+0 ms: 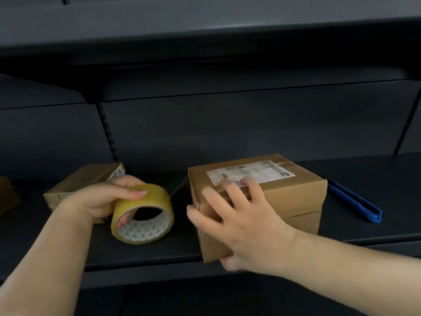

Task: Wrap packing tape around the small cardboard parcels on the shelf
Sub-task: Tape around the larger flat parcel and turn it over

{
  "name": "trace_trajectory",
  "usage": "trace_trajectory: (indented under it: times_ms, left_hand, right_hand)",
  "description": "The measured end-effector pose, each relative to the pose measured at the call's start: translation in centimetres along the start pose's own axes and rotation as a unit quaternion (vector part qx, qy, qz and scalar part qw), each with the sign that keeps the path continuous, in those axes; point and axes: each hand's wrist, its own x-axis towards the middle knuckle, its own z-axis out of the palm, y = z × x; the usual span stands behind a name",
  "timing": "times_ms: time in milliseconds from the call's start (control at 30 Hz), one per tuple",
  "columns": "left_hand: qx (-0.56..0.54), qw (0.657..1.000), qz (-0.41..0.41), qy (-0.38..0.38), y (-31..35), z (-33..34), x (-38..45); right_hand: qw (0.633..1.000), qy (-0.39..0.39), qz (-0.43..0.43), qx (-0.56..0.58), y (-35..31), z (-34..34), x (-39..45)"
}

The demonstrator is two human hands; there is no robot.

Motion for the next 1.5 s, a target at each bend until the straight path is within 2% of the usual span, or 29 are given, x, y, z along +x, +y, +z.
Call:
trace_trajectory:
  times_ms: [67, 100, 167, 233, 267, 300, 367, 400, 500, 567, 633, 667, 733, 800, 867, 933, 967, 1000, 1033, 1100, 1200, 1300, 1500]
  left_hand:
    - [-0.103, 0.990, 0.075, -0.062, 0.6, 0.0, -0.2]
    - [-0.192, 0.972, 0.113, -0.081, 1.0, 0.0, -0.2]
    - [-0.251, 0.951, 0.161, -0.075, 1.4, -0.9, -0.2]
    - [-0.234, 0.950, 0.208, -0.001, 2.3, -0.3, 0.2]
    - [-0.212, 0.957, 0.198, -0.013, 3.0, 0.4, 1.0]
    - [-0.172, 0.971, 0.165, 0.015, 4.1, 0.6, 1.1]
    - [-0.069, 0.971, 0.153, 0.168, 6.1, 1.7, 0.7]
    - [-0.037, 0.970, 0.139, 0.199, 7.0, 2.4, 0.5]
    - [0.029, 0.973, 0.096, 0.208, 8.3, 3.3, 0.0]
    - [0.072, 0.966, 0.061, 0.243, 8.4, 3.5, 0.3]
    - [0.053, 0.963, 0.057, 0.257, 7.9, 3.5, 0.5]
    - [0.030, 0.966, 0.061, 0.251, 7.5, 3.5, 0.6]
    - [-0.030, 0.976, 0.088, 0.195, 6.6, 3.5, 1.2]
    - [-0.137, 0.975, 0.151, 0.088, 5.6, 3.0, 1.4]
    - [-0.253, 0.943, 0.209, -0.044, 4.9, 2.6, 1.8]
    - [-0.244, 0.935, 0.255, -0.013, 4.6, 2.1, 1.8]
    - [-0.230, 0.941, 0.250, -0.015, 4.7, 2.6, 2.3]
    - [-0.212, 0.956, 0.199, -0.041, 5.1, 3.0, 2.7]
    - [-0.156, 0.973, 0.171, 0.001, 5.8, 3.4, 2.8]
    - [-0.084, 0.980, 0.143, 0.113, 6.7, 4.2, 2.9]
    - [-0.036, 0.981, 0.089, 0.171, 7.3, 5.5, 3.3]
    - [-0.019, 0.982, 0.038, 0.184, 6.4, 6.4, 4.3]
    - [-0.032, 0.984, 0.039, 0.168, 5.6, 7.4, 6.1]
  right_hand:
    - [0.998, 0.014, 0.052, 0.012, 1.1, -0.1, 1.1]
    - [0.996, 0.016, 0.083, 0.018, 1.8, -0.1, 1.7]
    - [0.990, 0.007, 0.139, 0.029, 3.2, -0.4, 2.7]
    - [0.982, 0.002, 0.183, 0.045, 4.0, -0.5, 3.2]
    - [0.979, 0.003, 0.198, 0.057, 4.3, -0.7, 3.3]
    - [0.976, 0.000, 0.207, 0.064, 4.4, -0.9, 3.4]
    - [0.973, -0.023, 0.216, 0.077, 4.6, -1.4, 3.5]
    - [0.970, -0.031, 0.221, 0.090, 4.7, -1.7, 3.5]
    - [0.965, -0.037, 0.238, 0.105, 5.3, -2.2, 3.5]
    - [0.955, -0.035, 0.267, 0.124, 6.1, -2.4, 3.5]
    - [0.946, -0.026, 0.291, 0.141, 6.9, -2.4, 3.5]
    - [0.946, -0.023, 0.291, 0.139, 7.2, -2.4, 3.5]
    - [0.947, -0.021, 0.292, 0.134, 7.4, -2.3, 3.4]
    - [0.943, -0.014, 0.302, 0.136, 7.6, -2.1, 3.3]
    - [0.938, -0.004, 0.313, 0.149, 8.1, -2.1, 3.0]
    - [0.929, 0.005, 0.328, 0.171, 8.6, -2.2, 2.8]
    - [0.923, 0.011, 0.335, 0.188, 8.9, -2.2, 2.6]
    - [0.914, 0.021, 0.346, 0.210, 9.2, -2.2, 2.6]
    - [0.902, 0.031, 0.358, 0.237, 9.5, -2.2, 2.6]
    - [0.881, 0.046, 0.380, 0.279, 9.9, -2.0, 2.5]
    - [0.849, 0.062, 0.416, 0.320, 10.7, -1.5, 2.1]
    - [0.819, 0.075, 0.442, 0.359, 11.3, -0.9, 1.5]
    - [0.800, 0.042, 0.450, 0.396, 12.3, -0.8, 1.0]
